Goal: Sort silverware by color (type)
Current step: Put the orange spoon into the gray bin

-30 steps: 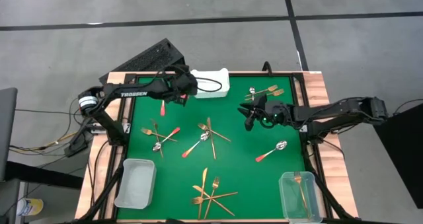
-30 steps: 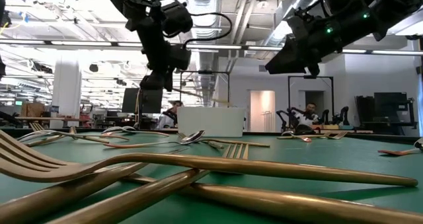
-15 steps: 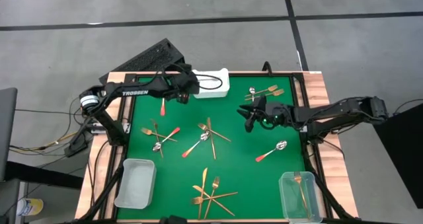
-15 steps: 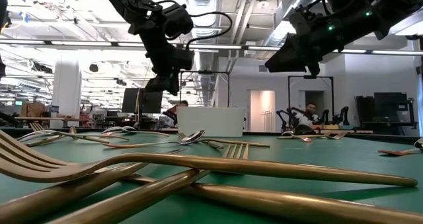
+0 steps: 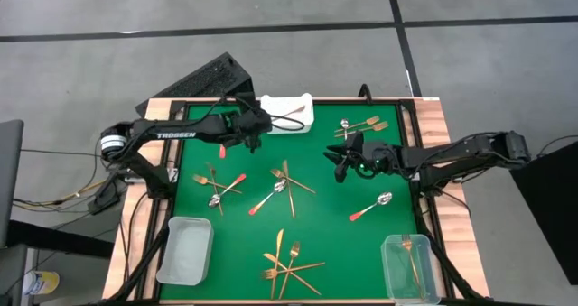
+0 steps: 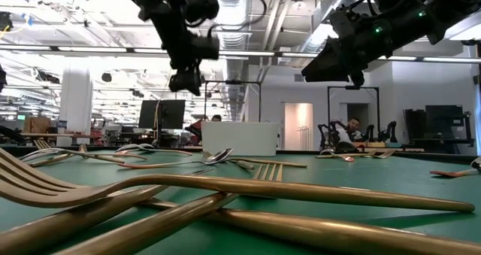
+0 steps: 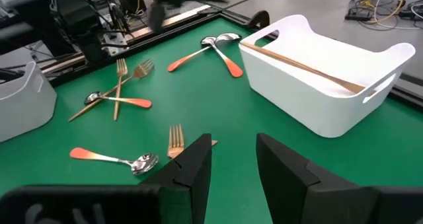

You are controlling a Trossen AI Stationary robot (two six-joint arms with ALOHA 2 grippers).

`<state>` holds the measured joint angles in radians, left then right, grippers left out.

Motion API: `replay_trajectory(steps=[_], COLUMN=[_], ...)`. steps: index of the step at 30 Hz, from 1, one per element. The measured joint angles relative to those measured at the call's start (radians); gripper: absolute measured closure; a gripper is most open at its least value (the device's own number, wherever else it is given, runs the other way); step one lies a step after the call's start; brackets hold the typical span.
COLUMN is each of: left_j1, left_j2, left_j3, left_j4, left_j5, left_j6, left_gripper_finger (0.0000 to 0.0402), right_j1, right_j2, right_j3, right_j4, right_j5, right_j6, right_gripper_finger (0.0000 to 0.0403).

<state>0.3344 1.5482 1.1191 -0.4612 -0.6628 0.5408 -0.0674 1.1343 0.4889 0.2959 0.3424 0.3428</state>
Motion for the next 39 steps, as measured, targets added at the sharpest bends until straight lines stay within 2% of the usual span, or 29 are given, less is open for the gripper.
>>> replay_trajectory(steps=[3,5,12,17,22,28,35,39], left_j1=[0.001,-0.007,-0.096,-0.213,-0.310,-0.348,-0.327,-0.308], left_j2=[-0.044,-0.079,-0.199,-0.249,-0.239,-0.238,-0.238,-0.238], left_j3=[-0.020,-0.058,-0.231,-0.346,-0.397,-0.406,-0.405,-0.405], left_j4=[-0.016,-0.010,0.110,0.224,0.270,0.285,0.532,0.565], left_j5=[0.175,0.235,0.248,0.250,0.232,0.211,0.247,0.258], left_j6=[-0.167,-0.238,-0.417,-0.575,-0.624,-0.663,-0.511,-0.469], left_gripper_finger=[0.0243,0.0247,0.0268,0.0275,0.0276,0.0276,0.0276,0.0276], right_j1=[0.020,0.044,0.122,0.131,0.109,0.104,0.075,0.040], right_j2=[0.000,0.000,0.000,0.000,0.000,0.001,0.001,0.001], right_j3=[0.000,0.000,0.000,0.000,0.000,0.000,0.000,0.000], right_j4=[-0.002,-0.008,-0.034,-0.034,-0.019,-0.005,0.026,0.046], right_j5=[0.000,-0.003,-0.003,-0.003,-0.002,-0.003,0.004,0.006], right_j6=[0.000,0.000,0.005,-0.011,-0.077,-0.150,-0.156,-0.117], right_gripper_finger=[0.0261,0.0262,0.0264,0.0266,0.0267,0.0267,0.0267,0.0267])
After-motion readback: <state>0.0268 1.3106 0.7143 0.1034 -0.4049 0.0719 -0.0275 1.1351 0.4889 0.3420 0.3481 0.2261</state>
